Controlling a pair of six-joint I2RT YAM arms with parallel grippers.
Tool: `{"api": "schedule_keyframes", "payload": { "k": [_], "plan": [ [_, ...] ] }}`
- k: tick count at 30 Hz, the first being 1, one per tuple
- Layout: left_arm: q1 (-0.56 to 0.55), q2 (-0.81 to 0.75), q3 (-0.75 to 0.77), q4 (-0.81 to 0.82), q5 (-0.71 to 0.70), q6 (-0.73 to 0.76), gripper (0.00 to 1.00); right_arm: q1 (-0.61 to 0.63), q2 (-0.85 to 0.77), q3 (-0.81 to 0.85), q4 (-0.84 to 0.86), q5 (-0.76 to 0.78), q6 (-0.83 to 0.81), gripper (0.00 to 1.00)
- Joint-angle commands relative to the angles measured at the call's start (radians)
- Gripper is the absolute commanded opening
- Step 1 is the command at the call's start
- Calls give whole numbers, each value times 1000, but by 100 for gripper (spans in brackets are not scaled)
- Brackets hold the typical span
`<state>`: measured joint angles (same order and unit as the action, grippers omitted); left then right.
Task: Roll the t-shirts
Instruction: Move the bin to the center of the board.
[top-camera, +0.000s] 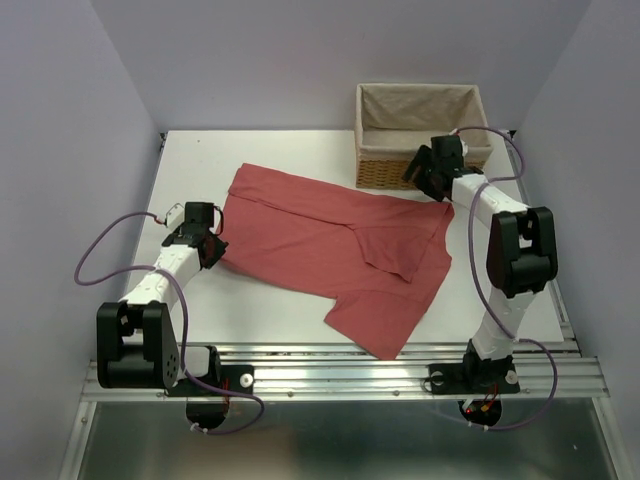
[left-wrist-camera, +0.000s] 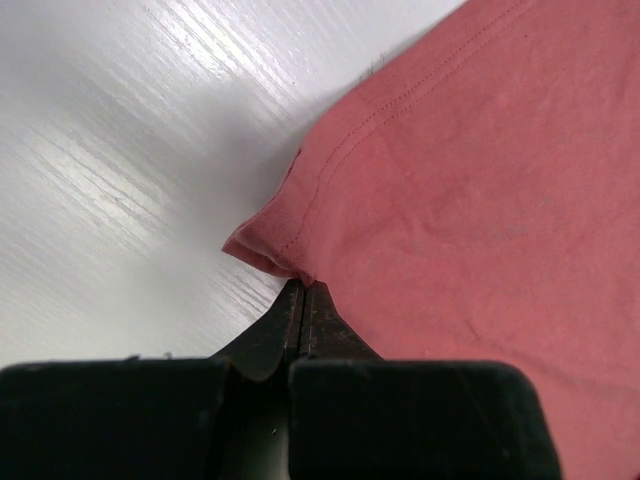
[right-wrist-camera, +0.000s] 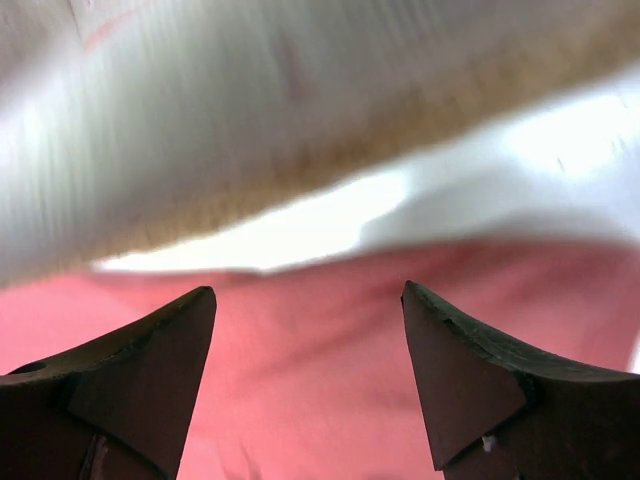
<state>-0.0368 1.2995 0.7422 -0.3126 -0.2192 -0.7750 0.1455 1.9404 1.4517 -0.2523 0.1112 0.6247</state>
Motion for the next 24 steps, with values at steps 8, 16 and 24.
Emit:
{"api": "schedule_keyframes", "payload": {
  "k": [8, 16, 24],
  "plan": [
    [6, -39, 8, -6, -35, 20, 0, 110, -533, -422, -103, -9, -114, 82],
    [6, -62, -1, -6, -31, 23, 0, 350, -779, -646, -257, 28, 38, 81],
    [6, -77, -7, -13, -29, 23, 0, 638, -804, -715, -317, 47, 173, 78]
  ]
}}
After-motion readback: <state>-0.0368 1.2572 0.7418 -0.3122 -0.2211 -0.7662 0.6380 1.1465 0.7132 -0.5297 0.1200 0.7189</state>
